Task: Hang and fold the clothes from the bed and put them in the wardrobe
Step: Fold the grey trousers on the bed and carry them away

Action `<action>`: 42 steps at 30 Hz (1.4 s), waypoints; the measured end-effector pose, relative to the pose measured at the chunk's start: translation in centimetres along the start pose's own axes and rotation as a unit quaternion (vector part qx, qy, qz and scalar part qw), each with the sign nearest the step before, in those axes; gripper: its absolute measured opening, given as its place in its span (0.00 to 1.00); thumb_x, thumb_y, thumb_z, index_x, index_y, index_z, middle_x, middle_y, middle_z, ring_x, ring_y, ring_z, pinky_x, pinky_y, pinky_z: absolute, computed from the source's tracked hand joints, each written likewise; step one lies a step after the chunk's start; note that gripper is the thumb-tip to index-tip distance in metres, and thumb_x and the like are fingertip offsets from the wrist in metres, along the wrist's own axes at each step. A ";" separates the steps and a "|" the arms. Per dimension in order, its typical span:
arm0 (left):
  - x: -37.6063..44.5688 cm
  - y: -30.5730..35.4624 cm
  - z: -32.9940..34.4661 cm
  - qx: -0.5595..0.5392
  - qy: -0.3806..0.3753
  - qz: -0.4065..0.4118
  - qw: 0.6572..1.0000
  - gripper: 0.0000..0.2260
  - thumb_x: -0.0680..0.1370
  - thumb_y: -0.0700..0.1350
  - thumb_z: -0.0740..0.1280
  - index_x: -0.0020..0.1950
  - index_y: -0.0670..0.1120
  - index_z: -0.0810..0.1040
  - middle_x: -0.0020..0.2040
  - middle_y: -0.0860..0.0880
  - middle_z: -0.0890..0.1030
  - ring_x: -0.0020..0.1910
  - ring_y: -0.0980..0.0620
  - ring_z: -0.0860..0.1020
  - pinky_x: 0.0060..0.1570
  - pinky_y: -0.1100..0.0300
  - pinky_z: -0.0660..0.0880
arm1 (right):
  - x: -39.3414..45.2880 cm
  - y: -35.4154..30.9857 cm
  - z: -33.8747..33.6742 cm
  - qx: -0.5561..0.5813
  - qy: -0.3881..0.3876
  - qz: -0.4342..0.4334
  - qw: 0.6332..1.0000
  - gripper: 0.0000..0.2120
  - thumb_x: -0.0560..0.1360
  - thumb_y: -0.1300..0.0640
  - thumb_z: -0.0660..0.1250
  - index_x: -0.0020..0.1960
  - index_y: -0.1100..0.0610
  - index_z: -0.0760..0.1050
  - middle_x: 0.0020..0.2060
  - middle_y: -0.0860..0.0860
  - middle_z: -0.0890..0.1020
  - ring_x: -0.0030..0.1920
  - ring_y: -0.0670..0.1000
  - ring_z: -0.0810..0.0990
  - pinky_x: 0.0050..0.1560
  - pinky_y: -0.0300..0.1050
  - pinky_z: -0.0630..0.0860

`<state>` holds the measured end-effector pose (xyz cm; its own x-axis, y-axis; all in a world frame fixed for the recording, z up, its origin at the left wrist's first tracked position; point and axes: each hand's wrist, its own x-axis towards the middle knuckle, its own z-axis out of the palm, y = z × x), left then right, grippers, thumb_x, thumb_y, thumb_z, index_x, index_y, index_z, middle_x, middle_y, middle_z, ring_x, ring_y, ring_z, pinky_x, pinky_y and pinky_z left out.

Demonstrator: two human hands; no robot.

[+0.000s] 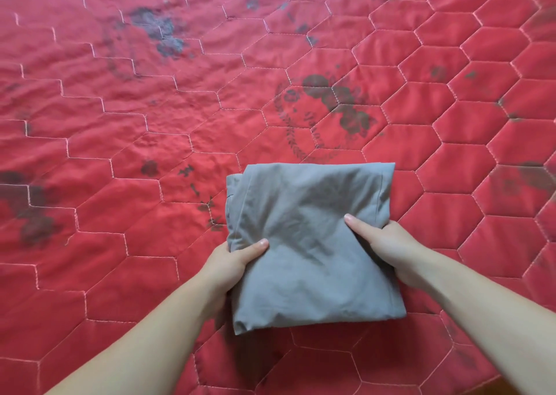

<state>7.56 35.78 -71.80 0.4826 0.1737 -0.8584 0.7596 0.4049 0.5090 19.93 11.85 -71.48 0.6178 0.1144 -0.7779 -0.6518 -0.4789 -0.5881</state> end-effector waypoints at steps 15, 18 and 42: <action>-11.0 9.5 -1.8 0.113 0.190 0.167 0.961 0.04 0.75 0.45 0.71 0.48 0.50 0.79 0.40 0.57 0.80 0.41 0.54 0.77 0.45 0.61 0.69 | -9.9 -13.6 3.7 -0.157 0.168 -0.143 0.963 0.20 0.75 0.44 0.67 0.56 0.59 0.80 0.53 0.56 0.84 0.55 0.59 0.80 0.48 0.45 0.73; -16.2 16.2 -3.1 0.096 0.173 0.242 0.950 0.06 0.75 0.45 0.72 0.51 0.49 0.80 0.44 0.53 0.83 0.45 0.53 0.81 0.49 0.59 0.75 | -14.8 -20.7 3.2 -0.112 0.186 -0.207 0.954 0.21 0.75 0.44 0.68 0.56 0.60 0.80 0.52 0.57 0.84 0.56 0.59 0.80 0.52 0.47 0.75; -58.0 37.6 -9.6 -0.087 0.079 0.389 0.914 0.35 0.56 0.67 0.76 0.53 0.44 0.82 0.48 0.47 0.86 0.46 0.48 0.85 0.48 0.54 0.80 | -51.0 -49.1 -0.7 0.061 0.017 -0.547 0.835 0.18 0.72 0.41 0.70 0.36 0.56 0.83 0.31 0.47 0.85 0.31 0.45 0.83 0.32 0.39 0.76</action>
<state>3.89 49.57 -3.48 0.7672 0.5918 -0.2473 0.1271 0.2376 0.9630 20.72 28.88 -2.73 0.8838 0.3992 0.2441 0.2713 -0.0122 -0.9624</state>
